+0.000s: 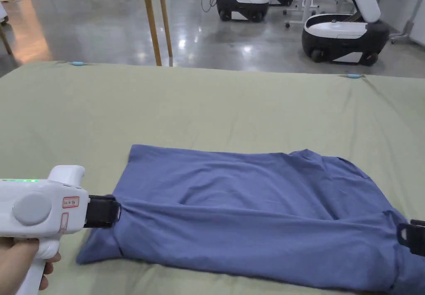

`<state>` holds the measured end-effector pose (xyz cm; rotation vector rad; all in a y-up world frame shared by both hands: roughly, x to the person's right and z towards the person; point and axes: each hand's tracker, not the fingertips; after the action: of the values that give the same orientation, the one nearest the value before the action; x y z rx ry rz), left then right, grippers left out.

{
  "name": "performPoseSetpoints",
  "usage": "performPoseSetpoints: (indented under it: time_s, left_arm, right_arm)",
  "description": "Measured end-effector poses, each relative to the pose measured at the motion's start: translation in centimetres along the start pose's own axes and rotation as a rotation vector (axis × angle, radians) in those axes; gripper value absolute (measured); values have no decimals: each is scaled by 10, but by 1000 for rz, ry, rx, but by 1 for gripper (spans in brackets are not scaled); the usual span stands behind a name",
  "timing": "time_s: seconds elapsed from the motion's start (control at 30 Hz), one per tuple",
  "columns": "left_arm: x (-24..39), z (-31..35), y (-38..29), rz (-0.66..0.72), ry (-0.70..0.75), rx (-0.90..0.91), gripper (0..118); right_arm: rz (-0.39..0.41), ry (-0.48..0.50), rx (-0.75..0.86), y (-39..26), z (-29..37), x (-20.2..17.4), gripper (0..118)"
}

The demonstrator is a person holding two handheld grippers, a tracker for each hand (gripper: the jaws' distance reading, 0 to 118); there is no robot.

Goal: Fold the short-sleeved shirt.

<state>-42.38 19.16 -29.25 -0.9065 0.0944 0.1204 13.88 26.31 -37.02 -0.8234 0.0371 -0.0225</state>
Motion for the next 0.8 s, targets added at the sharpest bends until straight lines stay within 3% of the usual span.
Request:
performPoseSetpoints:
  time_s: [0.03,0.07,0.1,0.13,0.27,0.3,0.33,0.37,0.57,0.67,0.73,0.77,0.8]
  left_arm:
    - [-4,12,-7,5,28,31,67]
    - [-7,19,-14,20,48,46,39]
    - [-10,24,-21,24,39,36,1]
    - [-13,28,-28,39,33,31,1]
    - [-12,37,-46,63,-48,3,5]
    - [-11,36,-46,72,-60,-1,34]
    - [-9,34,-46,81,-56,-12,79]
    - [-6,27,-45,81,-35,-40,115]
    - [5,1,-40,56,-29,-67,110]
    - [7,-12,-38,50,1,-98,70]
    - [14,-13,-39,37,-30,-118,65]
    - [16,-10,-40,20,-28,-108,51]
    - [18,-8,-39,-6,-52,-102,27]
  right_arm:
    - [5,-9,10,-8,11,1,88]
    - [2,-17,16,-15,20,2,58]
    - [-8,-26,28,-24,28,4,11]
    - [-11,-31,29,-31,31,6,1]
    - [-12,13,-3,-49,41,3,1]
    - [-5,7,-10,-52,41,-1,1]
    - [0,5,-14,-54,41,-3,1]
    - [2,11,-19,-59,41,1,1]
    - [-5,51,-28,-65,37,6,1]
    - [-3,56,-35,-67,32,2,1]
    - [1,56,-34,-65,31,3,1]
    - [0,60,-23,-65,34,-2,1]
    - [0,70,-6,-63,37,-2,10]
